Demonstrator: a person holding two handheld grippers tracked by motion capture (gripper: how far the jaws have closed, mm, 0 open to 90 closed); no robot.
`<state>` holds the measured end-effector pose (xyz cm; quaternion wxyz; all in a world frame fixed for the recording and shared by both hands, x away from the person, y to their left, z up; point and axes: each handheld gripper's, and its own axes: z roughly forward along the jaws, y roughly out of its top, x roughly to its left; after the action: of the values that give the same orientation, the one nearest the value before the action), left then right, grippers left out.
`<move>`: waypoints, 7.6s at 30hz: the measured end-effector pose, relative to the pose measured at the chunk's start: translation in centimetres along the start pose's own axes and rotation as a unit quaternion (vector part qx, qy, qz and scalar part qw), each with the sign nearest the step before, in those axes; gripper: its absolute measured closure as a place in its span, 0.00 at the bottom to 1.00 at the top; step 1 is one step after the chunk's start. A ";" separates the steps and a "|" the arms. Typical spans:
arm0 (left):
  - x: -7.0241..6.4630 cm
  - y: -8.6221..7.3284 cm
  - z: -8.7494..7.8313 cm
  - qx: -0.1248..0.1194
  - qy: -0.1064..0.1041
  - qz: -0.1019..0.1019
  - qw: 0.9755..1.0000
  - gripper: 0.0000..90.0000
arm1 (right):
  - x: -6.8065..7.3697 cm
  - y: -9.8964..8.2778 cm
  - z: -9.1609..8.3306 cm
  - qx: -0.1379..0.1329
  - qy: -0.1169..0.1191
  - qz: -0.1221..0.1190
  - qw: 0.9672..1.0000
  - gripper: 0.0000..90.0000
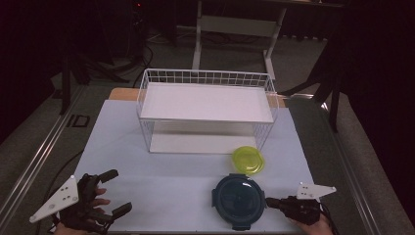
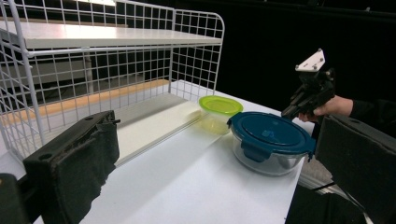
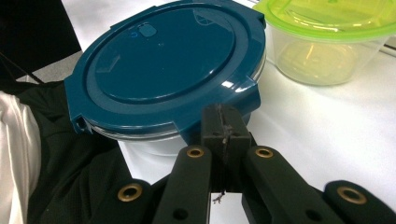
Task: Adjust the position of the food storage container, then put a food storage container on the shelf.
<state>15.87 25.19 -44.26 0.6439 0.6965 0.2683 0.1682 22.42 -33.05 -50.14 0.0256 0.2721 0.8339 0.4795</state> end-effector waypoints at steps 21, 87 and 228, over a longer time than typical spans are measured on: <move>0.0 -0.1 0.1 0.000 -0.002 -0.002 1.000 0.00 | 0.5 0.6 2.1 0.014 0.021 0.004 1.000 1.00; -0.2 -0.5 0.6 0.009 -0.009 -0.001 1.000 0.00 | 3.3 4.5 7.9 0.032 0.075 -0.009 0.997 1.00; 7.0 -5.4 8.2 0.284 -0.052 -0.410 0.865 0.60 | 4.3 9.6 16.3 0.043 0.073 0.270 0.959 0.37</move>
<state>25.41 22.86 -51.29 0.4425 0.6842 0.5318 -0.2307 27.87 -14.40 -50.20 -0.1774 0.4520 0.7491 0.4506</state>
